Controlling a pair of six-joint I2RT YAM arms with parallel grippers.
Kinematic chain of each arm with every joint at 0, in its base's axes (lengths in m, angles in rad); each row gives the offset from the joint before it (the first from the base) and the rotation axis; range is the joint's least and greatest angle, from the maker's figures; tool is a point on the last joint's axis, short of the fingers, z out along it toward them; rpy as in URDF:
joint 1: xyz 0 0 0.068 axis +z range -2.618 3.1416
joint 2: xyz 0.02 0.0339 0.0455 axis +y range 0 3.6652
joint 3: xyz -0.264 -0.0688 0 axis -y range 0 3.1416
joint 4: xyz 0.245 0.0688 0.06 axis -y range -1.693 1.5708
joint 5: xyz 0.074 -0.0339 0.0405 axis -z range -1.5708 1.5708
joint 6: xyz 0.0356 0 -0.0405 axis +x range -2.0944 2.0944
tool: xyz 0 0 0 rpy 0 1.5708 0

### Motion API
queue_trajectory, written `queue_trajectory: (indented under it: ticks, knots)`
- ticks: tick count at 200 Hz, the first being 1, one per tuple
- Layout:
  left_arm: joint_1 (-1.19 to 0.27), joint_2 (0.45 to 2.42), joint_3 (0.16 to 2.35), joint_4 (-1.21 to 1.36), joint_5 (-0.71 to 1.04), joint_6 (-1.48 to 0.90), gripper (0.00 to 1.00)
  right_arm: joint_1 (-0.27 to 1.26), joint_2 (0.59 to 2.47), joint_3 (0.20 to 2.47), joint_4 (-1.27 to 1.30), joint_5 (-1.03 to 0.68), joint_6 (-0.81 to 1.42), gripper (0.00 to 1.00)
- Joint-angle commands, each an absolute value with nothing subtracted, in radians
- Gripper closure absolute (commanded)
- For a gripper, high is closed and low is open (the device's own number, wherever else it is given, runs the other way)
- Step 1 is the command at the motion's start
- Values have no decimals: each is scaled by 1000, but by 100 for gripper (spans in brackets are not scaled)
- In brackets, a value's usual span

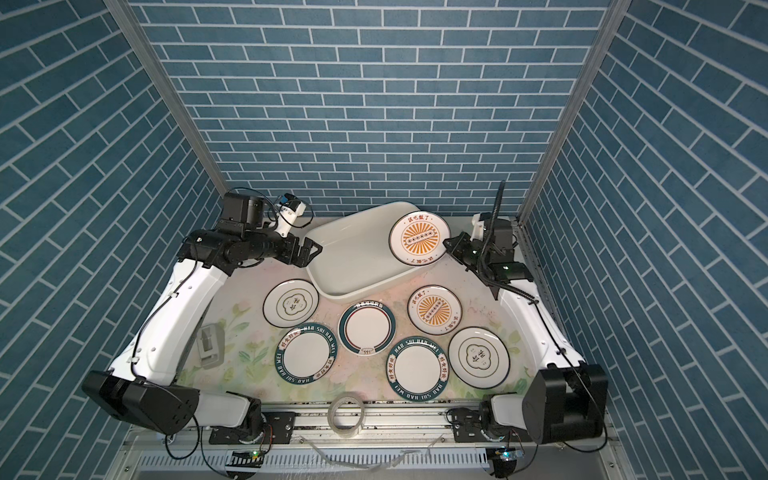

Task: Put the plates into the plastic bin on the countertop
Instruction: 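Lift the orange sunburst plate upright with the right gripper toward the bin, then lower the orange sunburst plate into the bin with the right gripper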

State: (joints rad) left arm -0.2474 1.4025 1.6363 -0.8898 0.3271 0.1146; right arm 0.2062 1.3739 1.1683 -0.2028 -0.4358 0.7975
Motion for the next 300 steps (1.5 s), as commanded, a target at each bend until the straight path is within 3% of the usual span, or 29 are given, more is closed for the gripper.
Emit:
queue_trajectory:
  ticks: [1,98,202,300]
  knots:
    - [-228,1394,1663,-917,311,102,1,281,1481,1287,-185,-409,737,100]
    - [-207,1352,1621,-899,406,96,1,464,2049,1764,-272,-476,659,100]
    - [-206,1384,1600,-870,457,75,0,527,2352,2001,-338,-531,662,100]
    - [-207,1362,1569,-850,489,72,1,554,2499,2146,-345,-543,693,100]
